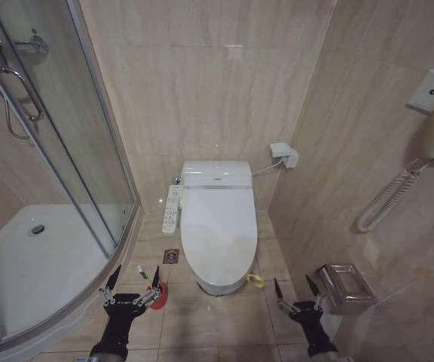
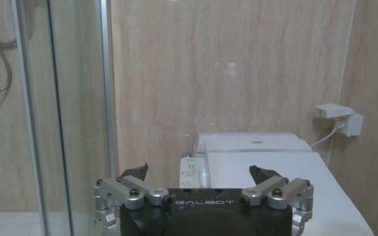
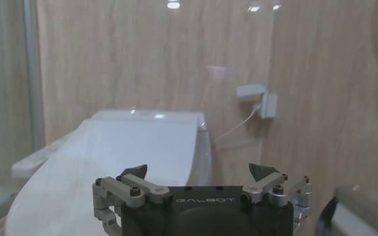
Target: Open the toilet lid, clean the toilet bowl with a toilet brush, close the toilet lid, and flush.
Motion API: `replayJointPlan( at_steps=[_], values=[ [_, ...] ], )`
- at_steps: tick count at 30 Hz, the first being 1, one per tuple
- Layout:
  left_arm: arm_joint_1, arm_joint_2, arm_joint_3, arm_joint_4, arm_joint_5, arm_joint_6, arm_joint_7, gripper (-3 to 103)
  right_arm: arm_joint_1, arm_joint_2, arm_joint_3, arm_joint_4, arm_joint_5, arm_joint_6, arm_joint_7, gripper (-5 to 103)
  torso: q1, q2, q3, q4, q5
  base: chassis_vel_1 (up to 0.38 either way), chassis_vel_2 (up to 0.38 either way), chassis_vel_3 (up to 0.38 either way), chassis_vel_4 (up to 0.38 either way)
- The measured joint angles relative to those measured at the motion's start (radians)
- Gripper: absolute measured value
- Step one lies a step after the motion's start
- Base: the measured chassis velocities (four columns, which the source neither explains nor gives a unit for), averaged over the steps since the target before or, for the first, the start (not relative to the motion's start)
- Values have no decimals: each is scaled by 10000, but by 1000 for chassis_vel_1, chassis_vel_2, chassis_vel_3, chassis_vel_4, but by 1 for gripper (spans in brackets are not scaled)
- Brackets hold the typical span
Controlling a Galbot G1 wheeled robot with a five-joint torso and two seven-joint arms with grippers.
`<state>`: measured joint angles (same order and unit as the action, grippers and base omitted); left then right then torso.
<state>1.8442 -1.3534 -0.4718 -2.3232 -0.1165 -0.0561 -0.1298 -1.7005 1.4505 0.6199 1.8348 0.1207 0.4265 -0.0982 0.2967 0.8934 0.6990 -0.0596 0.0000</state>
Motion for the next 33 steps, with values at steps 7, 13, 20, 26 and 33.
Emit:
replayJointPlan(
  at_steps=[7, 13, 20, 26, 33],
  values=[
    [-1, 0, -1, 0, 0, 0, 0, 100, 703, 159, -400, -1548, -762, 317, -122, 100, 5, -2, 2, 1, 1, 0, 0, 0, 0],
    [-1, 0, -1, 0, 0, 0, 0, 100, 1051, 227, -465, -2265, -815, 334, -140, 100, 4, -1, 2, 1, -1, 0, 0, 0, 0],
    [-1, 0, -1, 0, 0, 0, 0, 100, 1864, 263, -496, -3991, -1452, 698, -73, 100, 5, -2, 2, 1, 0, 0, 0, 0, 0],
    [0, 0, -1, 0, 0, 0, 0, 100, 2421, 331, -634, -4776, -1600, 769, 141, 100, 5, -2, 2, 1, 0, 0, 0, 0, 0],
    [0, 0, 0, 0, 0, 0, 0, 100, 3275, 370, -566, -5818, -1775, 996, 223, 100, 5, -2, 2, 2, -1, 0, 0, 0, 0]
  ],
)
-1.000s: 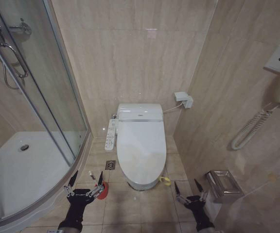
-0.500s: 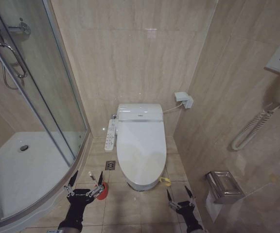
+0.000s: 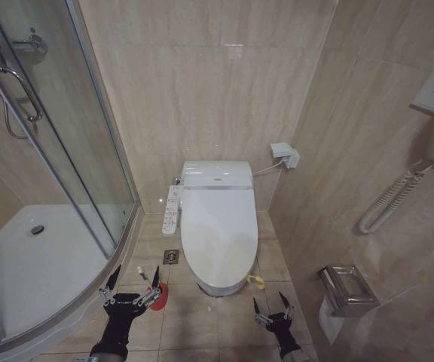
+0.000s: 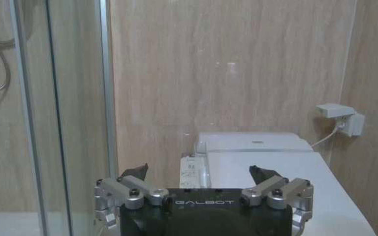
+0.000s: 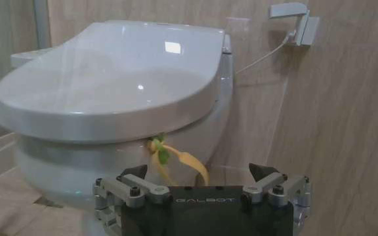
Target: Open the toilet lid, clean the toilet bowl with a toilet brush, close the toilet lid, and flush.
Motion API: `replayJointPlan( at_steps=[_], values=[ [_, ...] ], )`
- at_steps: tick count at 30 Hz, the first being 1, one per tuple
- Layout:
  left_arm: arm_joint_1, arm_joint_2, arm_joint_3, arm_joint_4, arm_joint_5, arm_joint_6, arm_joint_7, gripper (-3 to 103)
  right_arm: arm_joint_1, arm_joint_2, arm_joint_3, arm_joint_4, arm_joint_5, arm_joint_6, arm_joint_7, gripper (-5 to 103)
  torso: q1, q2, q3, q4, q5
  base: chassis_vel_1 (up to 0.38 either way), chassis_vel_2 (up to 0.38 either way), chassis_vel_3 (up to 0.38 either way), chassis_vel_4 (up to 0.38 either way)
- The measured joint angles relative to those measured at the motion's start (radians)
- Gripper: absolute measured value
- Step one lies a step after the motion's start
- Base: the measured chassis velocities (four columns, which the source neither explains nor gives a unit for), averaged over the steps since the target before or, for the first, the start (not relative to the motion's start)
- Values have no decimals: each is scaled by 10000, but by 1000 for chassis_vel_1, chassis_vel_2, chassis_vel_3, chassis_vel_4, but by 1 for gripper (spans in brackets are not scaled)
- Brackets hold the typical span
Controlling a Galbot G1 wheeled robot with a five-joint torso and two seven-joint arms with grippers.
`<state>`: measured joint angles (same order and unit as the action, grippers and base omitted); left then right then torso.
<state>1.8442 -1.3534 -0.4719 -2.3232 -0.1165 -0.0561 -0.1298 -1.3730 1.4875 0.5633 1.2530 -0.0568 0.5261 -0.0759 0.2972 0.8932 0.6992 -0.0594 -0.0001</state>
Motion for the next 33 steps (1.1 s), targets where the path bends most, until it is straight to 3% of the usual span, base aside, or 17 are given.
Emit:
replayJointPlan(
  at_steps=[33],
  values=[
    [0, 0, 0, 0, 0, 0, 0, 100, 2306, -113, 370, -2858, -97, 451, 67, 100, 0, 0, 0, -1, 1, 0, 0, 0, 0]
  ],
)
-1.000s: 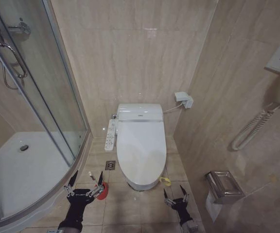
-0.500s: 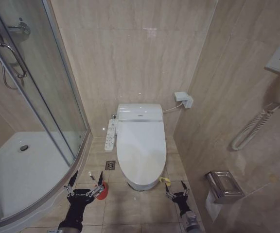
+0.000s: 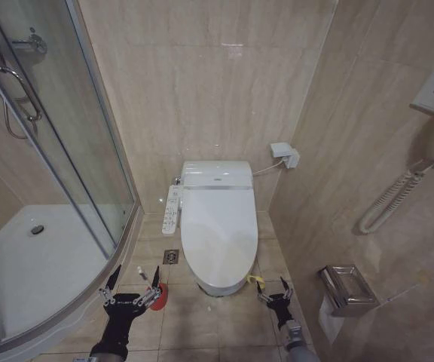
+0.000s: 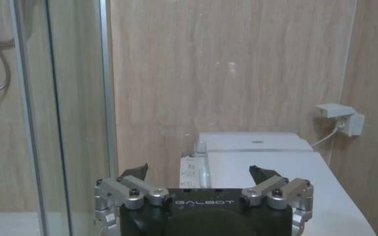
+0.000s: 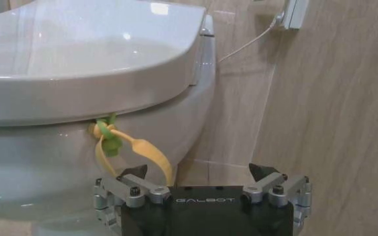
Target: Open the toilet lid, clean the toilet bowl with a toilet brush, close the toilet lid, and flush.
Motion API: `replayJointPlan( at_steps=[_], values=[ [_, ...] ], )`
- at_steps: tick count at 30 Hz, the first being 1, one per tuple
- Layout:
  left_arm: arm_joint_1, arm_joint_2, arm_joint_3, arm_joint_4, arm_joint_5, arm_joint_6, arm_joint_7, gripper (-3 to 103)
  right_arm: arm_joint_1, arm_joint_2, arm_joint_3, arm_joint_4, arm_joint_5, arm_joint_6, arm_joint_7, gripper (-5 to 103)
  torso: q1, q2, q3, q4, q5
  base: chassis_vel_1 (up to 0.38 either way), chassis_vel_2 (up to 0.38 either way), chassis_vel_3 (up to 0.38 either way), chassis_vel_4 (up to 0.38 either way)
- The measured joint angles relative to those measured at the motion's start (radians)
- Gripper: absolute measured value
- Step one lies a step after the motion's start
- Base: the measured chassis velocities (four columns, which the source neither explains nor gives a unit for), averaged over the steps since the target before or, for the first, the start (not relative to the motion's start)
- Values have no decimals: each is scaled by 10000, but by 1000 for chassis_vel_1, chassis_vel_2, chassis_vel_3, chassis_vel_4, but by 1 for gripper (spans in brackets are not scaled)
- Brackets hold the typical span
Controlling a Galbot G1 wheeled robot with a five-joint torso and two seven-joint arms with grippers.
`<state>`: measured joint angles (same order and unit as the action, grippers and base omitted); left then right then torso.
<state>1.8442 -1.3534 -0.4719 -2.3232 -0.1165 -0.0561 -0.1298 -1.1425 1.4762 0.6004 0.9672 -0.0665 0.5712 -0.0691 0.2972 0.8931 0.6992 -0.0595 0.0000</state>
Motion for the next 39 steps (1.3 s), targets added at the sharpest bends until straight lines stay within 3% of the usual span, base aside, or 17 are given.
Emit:
replayJointPlan(
  at_steps=[24, 25, 31, 32, 39],
  values=[
    [0, 0, 0, 0, 0, 0, 0, 100, 307, -36, 47, -497, -102, 373, 74, 100, 0, 0, -1, 0, 0, 0, 0, 0, 0],
    [0, 0, 0, 0, 0, 0, 0, 100, 276, -42, 47, -457, -79, 383, 49, 83, 0, 0, -1, 0, 0, 0, 0, 0, 0],
    [0, 0, 0, 0, 0, 0, 0, 100, 0, -66, 51, -58, 78, 367, -36, 83, 0, 0, -1, -1, 1, 0, 0, 0, 0],
    [0, 0, 0, -1, 0, 0, 0, 100, -47, -64, 61, 51, 117, 331, -34, 55, 0, 0, -1, 0, 1, 0, 0, 0, 0],
    [0, 0, 0, 0, 0, 0, 0, 100, -432, -133, 84, 684, 319, 184, -63, 55, 0, 0, -1, -1, -1, 0, 0, 0, 0]
  ],
)
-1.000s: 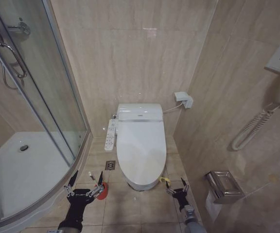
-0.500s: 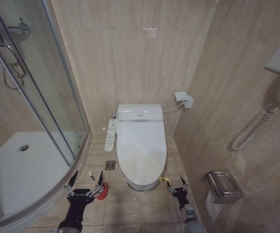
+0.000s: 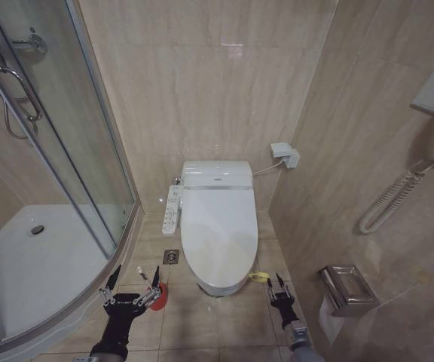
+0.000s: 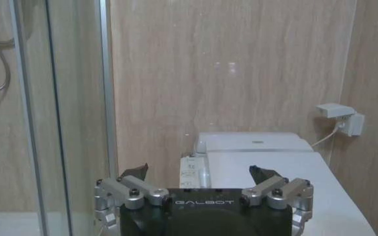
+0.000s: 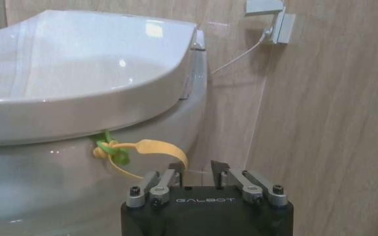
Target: Open the toilet lid, clean the toilet bowl with a toilet brush, close the toilet lid, and flush.
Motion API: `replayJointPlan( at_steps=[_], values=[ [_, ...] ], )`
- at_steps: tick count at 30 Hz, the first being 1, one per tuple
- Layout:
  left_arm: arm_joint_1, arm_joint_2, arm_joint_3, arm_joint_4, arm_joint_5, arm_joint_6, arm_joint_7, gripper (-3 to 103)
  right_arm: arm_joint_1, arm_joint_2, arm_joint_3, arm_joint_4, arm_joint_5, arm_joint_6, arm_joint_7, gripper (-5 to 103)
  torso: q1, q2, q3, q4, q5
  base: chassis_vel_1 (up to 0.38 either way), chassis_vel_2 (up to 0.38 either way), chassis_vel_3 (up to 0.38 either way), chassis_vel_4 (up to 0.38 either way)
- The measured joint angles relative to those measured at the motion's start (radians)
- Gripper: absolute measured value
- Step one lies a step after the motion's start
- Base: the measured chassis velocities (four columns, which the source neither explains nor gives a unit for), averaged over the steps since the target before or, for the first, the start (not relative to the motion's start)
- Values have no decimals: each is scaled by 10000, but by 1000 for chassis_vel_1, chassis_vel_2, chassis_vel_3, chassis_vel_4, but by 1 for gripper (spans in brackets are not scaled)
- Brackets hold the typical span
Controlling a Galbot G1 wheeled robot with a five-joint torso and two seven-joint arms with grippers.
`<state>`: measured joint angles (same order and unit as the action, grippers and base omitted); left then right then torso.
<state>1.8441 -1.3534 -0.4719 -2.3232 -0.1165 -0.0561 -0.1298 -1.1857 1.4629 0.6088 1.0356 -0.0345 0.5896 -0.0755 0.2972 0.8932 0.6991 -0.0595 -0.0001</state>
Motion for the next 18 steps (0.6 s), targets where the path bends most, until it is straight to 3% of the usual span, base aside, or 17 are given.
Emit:
replayJointPlan(
  at_steps=[2, 3, 8, 9, 18],
  values=[
    [0, 0, 0, 0, 0, 0, 0, 100, -22, -3, 0, 25, 12, -1, -8, 55, 0, 0, 0, 0, 0, 0, 0, 0, 0],
    [0, 0, 0, 0, 0, 0, 0, 100, -44, -4, 3, 53, 27, -2, -13, 23, 0, 0, 0, 0, 1, 0, 0, 0, 0],
    [0, 0, 0, 0, 0, 0, 0, 100, -94, 11, 8, 167, 70, -2, -43, 23, 0, 0, 0, 0, 1, 0, 0, 0, 0],
    [0, 0, 0, 0, 0, 0, 0, 100, -98, 21, 9, 172, 72, -2, -45, 1, 0, 0, 0, 1, 1, 0, 0, 0, 0],
    [0, 0, 0, 0, 0, 0, 0, 100, -287, 15, 2, 812, 356, -129, 16, 0, 0, 0, 2, 1, 2, 0, 0, 0, 0]
  ],
)
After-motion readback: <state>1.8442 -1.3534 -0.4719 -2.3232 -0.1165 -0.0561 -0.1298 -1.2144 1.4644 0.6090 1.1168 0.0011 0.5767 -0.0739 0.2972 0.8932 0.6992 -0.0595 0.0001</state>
